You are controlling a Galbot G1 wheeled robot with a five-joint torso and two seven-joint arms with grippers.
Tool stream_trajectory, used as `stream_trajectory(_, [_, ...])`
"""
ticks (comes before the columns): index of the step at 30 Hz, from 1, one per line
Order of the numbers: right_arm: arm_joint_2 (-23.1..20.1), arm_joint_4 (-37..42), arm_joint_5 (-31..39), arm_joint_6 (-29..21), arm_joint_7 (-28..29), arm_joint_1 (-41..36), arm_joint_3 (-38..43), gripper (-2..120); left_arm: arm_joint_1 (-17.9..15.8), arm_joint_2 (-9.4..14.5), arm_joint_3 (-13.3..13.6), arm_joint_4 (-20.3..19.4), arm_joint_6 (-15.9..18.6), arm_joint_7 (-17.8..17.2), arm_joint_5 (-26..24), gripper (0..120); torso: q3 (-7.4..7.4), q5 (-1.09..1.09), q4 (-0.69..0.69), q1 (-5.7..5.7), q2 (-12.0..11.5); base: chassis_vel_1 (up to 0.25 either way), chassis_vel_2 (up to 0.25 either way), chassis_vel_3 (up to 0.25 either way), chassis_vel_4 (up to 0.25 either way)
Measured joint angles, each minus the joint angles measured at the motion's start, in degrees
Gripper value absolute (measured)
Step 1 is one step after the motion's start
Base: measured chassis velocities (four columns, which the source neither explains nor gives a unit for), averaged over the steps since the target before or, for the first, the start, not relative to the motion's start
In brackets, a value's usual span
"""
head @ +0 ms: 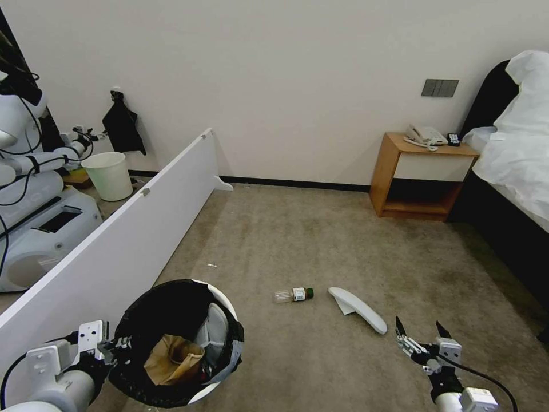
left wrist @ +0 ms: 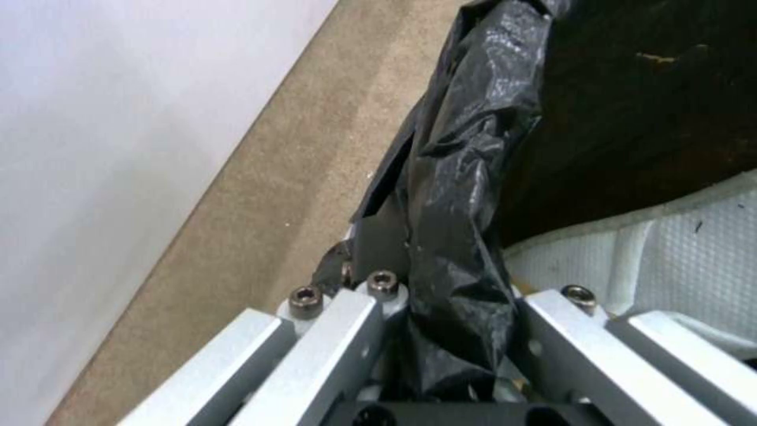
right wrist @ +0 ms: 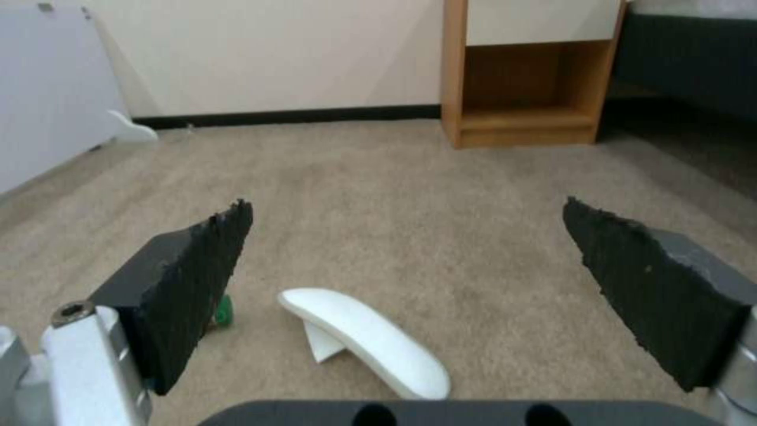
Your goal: Pick up the trash bin, then pick up the garbage from the floor and place it into the trash bin.
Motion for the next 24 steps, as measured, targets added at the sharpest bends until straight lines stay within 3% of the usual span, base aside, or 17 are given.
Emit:
stream_trajectory(9, [-0.58,-0.51,0.92,-0.09,-0.05,0.54,-0.09,100,0.38,-0.50,-0.16,-0.38,0.00,0.31,0.68,2,0.00,0.00,-0.02,0.00,0.00,-0.006,0.005,0.006,-0.008])
stream_trajectory(24, [-1.43,-0.93,1.82,-0.38,-0.06,1.24,-0.34,100,-0.01,-0.42,-0.02,-0.26,0.00,0.37,0.65,2,0.01,0.00,-0.02,0.00,0.00,-0.085,0.091,0.084,-0.091])
